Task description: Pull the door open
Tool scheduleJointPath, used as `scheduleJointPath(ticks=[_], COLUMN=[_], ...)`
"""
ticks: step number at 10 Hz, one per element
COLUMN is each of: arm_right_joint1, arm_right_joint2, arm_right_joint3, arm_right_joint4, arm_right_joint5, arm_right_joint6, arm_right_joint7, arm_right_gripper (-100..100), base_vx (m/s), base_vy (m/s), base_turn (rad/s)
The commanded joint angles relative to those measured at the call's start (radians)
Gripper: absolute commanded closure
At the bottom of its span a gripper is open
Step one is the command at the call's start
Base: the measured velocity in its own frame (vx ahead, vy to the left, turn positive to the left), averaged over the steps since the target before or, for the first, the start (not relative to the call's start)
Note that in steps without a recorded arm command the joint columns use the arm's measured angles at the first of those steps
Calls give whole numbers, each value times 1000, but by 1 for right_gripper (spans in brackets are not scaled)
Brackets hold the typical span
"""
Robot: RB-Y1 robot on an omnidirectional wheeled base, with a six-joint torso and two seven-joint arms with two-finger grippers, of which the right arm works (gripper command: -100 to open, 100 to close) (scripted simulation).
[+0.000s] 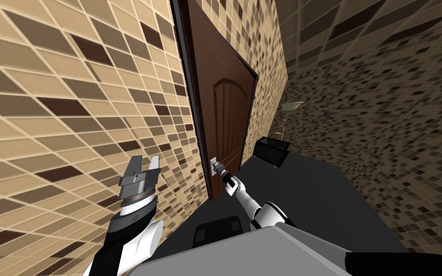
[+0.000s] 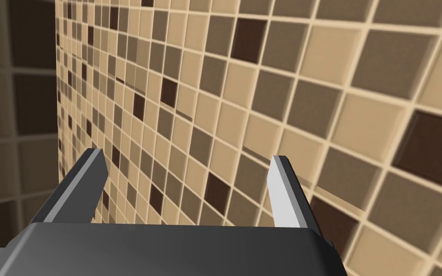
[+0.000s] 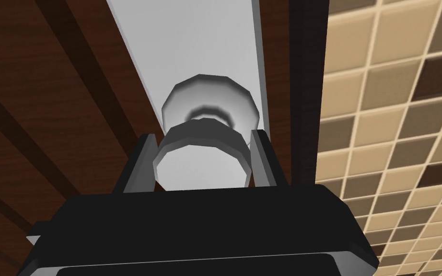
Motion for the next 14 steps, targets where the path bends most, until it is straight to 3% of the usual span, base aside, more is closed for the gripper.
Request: scheduleJointPath(ticks=[1,10,14], arm_right_joint1=[6,21,25], arm_right_joint2=[-5,-45,-55], arm_right_joint3=[-1,-42,-55], arm_right_joint4=[-5,-17,-20], arm_right_joint5=[-14,-107,-136], arm_right_joint6=[3,12,15], arm_right_joint7=[-42,-274,-351], arm_right_gripper=[100,100,100], base_vx=[-66,-53,-43], base_vy=[-43,-36,-30], base_turn=[112,144,108])
